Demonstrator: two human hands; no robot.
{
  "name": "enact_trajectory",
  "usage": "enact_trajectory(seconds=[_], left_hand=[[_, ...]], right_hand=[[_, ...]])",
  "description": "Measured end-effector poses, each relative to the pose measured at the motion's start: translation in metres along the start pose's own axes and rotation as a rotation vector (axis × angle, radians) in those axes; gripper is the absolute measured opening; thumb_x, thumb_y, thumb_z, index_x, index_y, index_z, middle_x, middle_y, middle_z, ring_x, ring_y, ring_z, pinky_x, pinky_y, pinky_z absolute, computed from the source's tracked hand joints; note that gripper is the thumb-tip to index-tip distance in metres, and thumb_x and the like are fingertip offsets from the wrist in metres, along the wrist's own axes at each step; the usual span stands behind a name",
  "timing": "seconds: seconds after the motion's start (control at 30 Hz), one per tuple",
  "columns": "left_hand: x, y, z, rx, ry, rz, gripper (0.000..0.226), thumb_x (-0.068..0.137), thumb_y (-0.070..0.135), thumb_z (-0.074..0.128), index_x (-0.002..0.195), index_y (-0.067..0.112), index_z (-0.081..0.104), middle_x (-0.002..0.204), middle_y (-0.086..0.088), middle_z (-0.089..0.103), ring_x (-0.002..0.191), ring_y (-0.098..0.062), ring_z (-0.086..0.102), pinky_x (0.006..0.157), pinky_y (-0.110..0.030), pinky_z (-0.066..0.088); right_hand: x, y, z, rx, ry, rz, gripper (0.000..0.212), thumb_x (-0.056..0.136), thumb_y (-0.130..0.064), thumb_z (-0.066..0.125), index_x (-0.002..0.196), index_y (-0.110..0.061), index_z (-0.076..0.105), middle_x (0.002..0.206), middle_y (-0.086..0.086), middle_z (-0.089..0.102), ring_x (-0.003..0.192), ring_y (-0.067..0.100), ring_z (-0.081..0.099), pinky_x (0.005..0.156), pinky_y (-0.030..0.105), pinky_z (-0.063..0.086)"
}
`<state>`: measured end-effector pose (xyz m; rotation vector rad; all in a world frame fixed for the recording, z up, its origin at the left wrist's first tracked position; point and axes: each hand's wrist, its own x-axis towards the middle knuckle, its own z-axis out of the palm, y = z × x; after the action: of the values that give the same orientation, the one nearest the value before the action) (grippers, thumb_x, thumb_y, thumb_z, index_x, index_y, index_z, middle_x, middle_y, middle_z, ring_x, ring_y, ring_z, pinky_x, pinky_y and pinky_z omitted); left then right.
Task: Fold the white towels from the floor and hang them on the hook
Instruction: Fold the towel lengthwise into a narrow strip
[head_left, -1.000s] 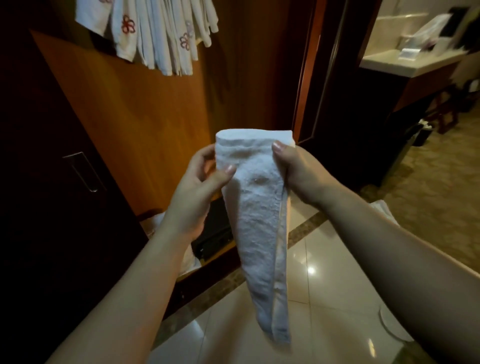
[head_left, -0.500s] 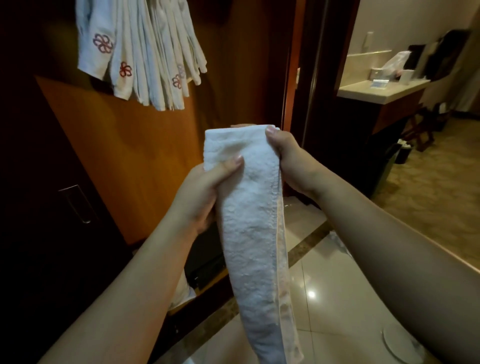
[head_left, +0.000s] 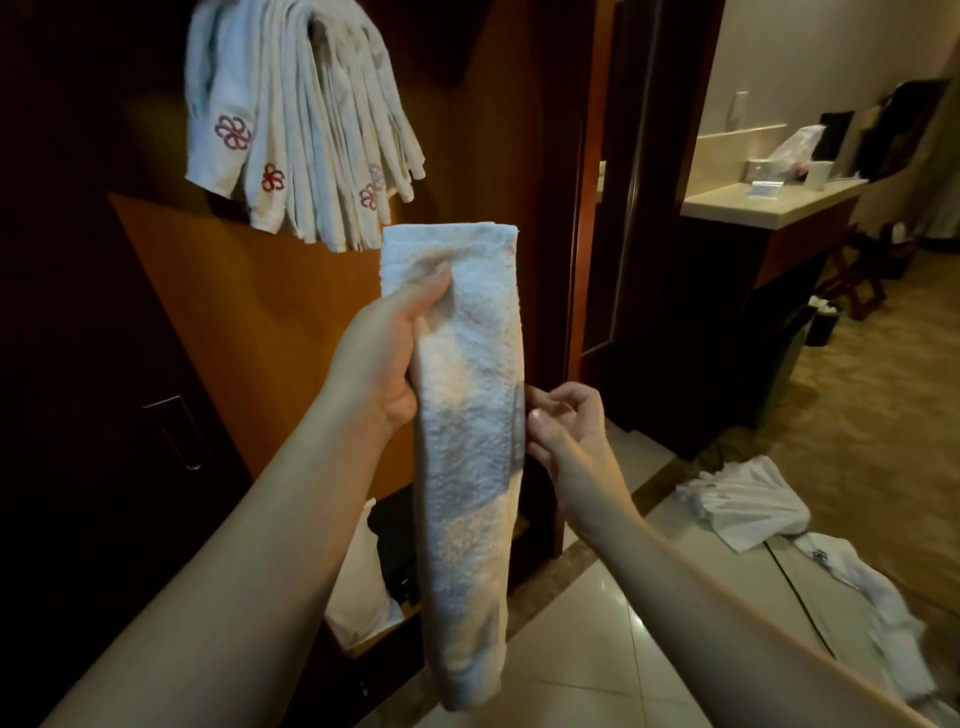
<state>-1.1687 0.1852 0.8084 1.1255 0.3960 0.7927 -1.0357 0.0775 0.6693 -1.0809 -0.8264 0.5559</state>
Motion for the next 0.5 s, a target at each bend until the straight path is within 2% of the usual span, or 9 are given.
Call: enact_trajectory(seconds=[0.07,0.13,0.23,0.33,0.37,0.43,0.5], left_hand=[[0.0,0.002,0.002,0.022,-0.01,0.013,0.03,0.09,0.029,0.07,0.115,0.012,0.067,0.105,-0.011,0.077,0.097,-0.029,0.075,0.074,-0.044,0.062],[0.0,0.005,0.004,0.027,-0.028,0.034,0.026,0.09,0.029,0.07,0.111,0.013,0.069,0.104,-0.01,0.077,0.097,-0.029,0.075,0.073,-0.043,0.062],[0.001,0.009,0.006,0.038,-0.039,0.063,0.02,0.091,0.027,0.069,0.107,0.015,0.07,0.102,-0.009,0.078,0.095,-0.027,0.075,0.069,-0.041,0.062],[0.001,0.012,0.005,0.085,-0.027,0.085,0.023,0.091,0.029,0.07,0.111,0.017,0.069,0.104,-0.007,0.077,0.098,-0.026,0.075,0.077,-0.043,0.062],[0.002,0.013,0.004,0.1,-0.02,0.094,0.025,0.091,0.03,0.07,0.112,0.017,0.068,0.105,-0.006,0.077,0.099,-0.026,0.075,0.079,-0.044,0.061],[0.003,0.017,0.001,0.125,-0.007,0.121,0.026,0.09,0.031,0.071,0.113,0.018,0.068,0.106,-0.005,0.077,0.099,-0.025,0.074,0.083,-0.045,0.06],[0.005,0.021,-0.002,0.155,0.007,0.145,0.026,0.089,0.032,0.072,0.11,0.018,0.068,0.103,-0.004,0.078,0.098,-0.024,0.075,0.081,-0.043,0.061]], right_hand=[[-0.005,-0.001,0.008,-0.167,-0.044,-0.042,0.033,0.078,-0.051,0.074,0.103,-0.049,0.053,0.107,-0.023,0.067,0.096,0.001,0.067,0.083,0.021,0.054],[-0.006,-0.003,0.015,-0.289,-0.057,-0.069,0.03,0.081,-0.052,0.072,0.102,-0.057,0.052,0.106,-0.032,0.063,0.097,-0.004,0.066,0.078,0.012,0.051],[-0.004,-0.005,0.021,-0.331,-0.085,-0.067,0.027,0.081,-0.058,0.07,0.104,-0.059,0.056,0.11,-0.026,0.067,0.1,-0.002,0.068,0.078,0.015,0.054],[-0.003,-0.009,0.023,-0.421,-0.085,-0.109,0.01,0.089,-0.059,0.061,0.097,-0.055,0.058,0.101,-0.023,0.069,0.089,-0.004,0.068,0.069,0.009,0.05],[-0.003,-0.011,0.023,-0.44,-0.085,-0.117,0.006,0.092,-0.059,0.056,0.096,-0.055,0.057,0.099,-0.022,0.069,0.085,-0.002,0.068,0.065,0.01,0.049],[-0.002,-0.012,0.025,-0.462,-0.063,-0.142,0.011,0.096,-0.061,0.044,0.095,-0.054,0.053,0.095,-0.014,0.066,0.078,0.006,0.065,0.059,0.018,0.049],[-0.002,-0.013,0.027,-0.464,-0.026,-0.186,0.016,0.096,-0.063,0.037,0.092,-0.055,0.049,0.092,-0.012,0.062,0.074,0.009,0.061,0.059,0.018,0.045]])
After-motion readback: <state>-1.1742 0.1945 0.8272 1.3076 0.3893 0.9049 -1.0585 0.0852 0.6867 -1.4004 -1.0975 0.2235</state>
